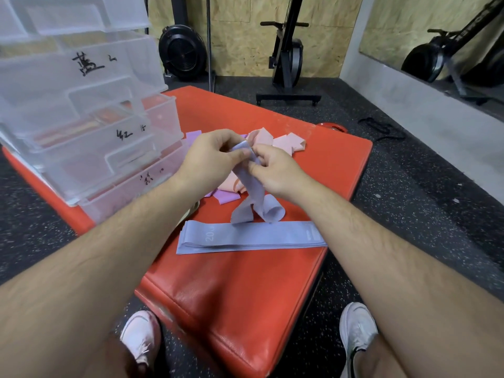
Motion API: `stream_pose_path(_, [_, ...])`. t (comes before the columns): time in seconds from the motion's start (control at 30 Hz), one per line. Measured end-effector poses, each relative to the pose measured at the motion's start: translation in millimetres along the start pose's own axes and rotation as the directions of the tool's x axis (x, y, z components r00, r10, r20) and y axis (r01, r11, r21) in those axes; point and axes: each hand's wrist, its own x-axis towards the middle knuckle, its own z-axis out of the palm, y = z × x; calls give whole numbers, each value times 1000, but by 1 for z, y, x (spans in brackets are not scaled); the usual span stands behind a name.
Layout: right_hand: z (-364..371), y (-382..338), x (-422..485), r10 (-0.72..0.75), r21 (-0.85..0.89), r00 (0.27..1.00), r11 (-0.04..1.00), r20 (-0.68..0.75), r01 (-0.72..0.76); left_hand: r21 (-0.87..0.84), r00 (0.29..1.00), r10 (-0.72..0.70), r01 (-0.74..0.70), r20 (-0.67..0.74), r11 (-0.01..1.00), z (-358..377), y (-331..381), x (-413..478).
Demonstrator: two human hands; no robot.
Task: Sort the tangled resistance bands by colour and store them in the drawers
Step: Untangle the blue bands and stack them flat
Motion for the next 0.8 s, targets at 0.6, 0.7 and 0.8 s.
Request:
stream_pose_path(0.6, [-24,11,-1,42,8,985,999,170,-44,-176,952,-264,236,-156,956,-42,-41,9])
stream_pose_path(0.7, [-37,17,-4,70,-78,977,995,199,-55,-213,941,-291,253,-173,944,-50,-48,9])
stream_pose_path(0.8, [-48,27,-6,112,-128,968,988,223,-84,-227,935,-306,264,-179,938,-58,-56,8])
